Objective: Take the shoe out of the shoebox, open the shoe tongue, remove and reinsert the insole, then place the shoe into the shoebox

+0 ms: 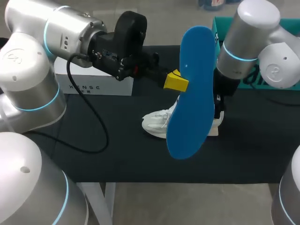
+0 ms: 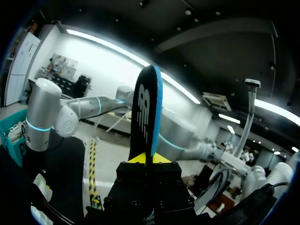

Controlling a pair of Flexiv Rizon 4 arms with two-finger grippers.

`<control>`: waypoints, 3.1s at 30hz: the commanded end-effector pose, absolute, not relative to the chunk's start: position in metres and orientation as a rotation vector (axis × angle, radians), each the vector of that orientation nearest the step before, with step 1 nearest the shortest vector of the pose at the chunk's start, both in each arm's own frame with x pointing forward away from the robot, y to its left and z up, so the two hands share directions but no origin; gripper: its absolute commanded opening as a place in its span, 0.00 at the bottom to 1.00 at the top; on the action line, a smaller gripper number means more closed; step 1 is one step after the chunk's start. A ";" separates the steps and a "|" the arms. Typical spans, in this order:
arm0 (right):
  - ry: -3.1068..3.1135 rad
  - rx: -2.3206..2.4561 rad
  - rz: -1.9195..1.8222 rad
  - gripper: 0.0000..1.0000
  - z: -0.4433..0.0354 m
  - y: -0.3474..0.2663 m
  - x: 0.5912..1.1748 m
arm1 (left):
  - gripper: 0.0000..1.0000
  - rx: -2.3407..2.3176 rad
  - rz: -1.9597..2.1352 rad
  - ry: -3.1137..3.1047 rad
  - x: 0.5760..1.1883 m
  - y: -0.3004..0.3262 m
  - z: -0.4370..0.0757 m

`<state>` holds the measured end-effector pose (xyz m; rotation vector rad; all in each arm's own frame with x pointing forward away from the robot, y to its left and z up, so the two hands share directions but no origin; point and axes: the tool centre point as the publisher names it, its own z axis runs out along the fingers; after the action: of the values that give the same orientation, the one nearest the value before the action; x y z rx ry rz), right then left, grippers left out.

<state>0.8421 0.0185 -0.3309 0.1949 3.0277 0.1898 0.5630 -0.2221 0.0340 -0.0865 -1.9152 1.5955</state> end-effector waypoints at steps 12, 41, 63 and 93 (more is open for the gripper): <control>3.028 0.194 0.187 1.00 -0.331 0.019 0.843 | 0.00 -0.086 1.597 -1.914 0.563 -0.223 0.034; 3.028 0.194 0.187 1.00 -0.331 0.019 0.843 | 0.00 -0.086 1.597 -1.914 0.563 -0.223 0.034; 3.028 0.194 0.187 1.00 -0.331 0.019 0.843 | 0.00 -0.086 1.597 -1.914 0.563 -0.223 0.034; 2.969 0.163 0.146 1.00 -0.331 0.035 0.885 | 0.00 -0.086 1.597 -1.914 0.563 -0.223 0.034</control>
<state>0.8730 0.0265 -0.3241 0.1578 2.9598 0.1654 0.5630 -0.2221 0.0340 -0.0865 -1.9151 1.5955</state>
